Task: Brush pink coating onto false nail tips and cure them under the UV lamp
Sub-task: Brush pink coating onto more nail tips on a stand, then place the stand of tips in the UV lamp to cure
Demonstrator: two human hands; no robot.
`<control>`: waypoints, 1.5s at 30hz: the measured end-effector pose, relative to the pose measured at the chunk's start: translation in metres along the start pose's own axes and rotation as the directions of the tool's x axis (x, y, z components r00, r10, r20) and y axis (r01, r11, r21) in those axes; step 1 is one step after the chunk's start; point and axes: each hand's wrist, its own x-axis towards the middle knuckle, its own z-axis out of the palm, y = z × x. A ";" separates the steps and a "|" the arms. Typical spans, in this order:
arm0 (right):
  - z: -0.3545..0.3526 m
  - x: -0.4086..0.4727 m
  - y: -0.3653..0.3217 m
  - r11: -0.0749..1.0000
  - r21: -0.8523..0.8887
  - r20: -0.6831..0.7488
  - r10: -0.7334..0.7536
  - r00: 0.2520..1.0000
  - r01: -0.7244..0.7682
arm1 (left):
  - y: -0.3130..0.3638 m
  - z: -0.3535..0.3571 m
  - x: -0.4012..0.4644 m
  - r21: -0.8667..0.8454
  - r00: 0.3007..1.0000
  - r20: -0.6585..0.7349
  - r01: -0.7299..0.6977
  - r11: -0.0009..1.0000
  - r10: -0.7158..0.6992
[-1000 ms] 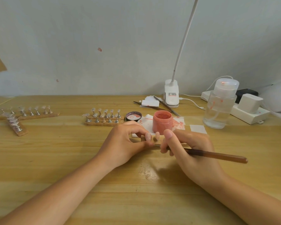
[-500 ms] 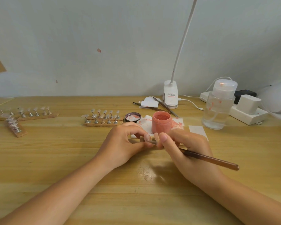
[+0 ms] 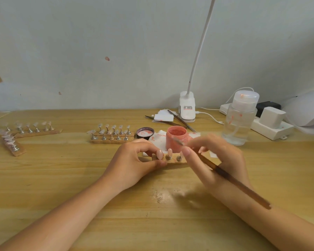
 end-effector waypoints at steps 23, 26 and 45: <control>-0.039 0.010 0.045 0.697 -0.713 0.405 0.318 0.858 0.078 | 0.013 -0.004 -0.005 0.055 0.997 -0.081 -0.009 0.998 0.014; -0.039 0.010 0.046 0.665 -0.733 0.443 0.311 0.841 0.141 | 0.014 -0.004 -0.006 0.031 0.996 -0.084 0.008 0.999 -0.006; -0.116 -0.003 0.059 0.732 -0.673 0.313 0.412 0.856 -0.106 | 0.038 0.003 -0.001 -0.083 0.997 -0.067 0.022 0.996 -0.027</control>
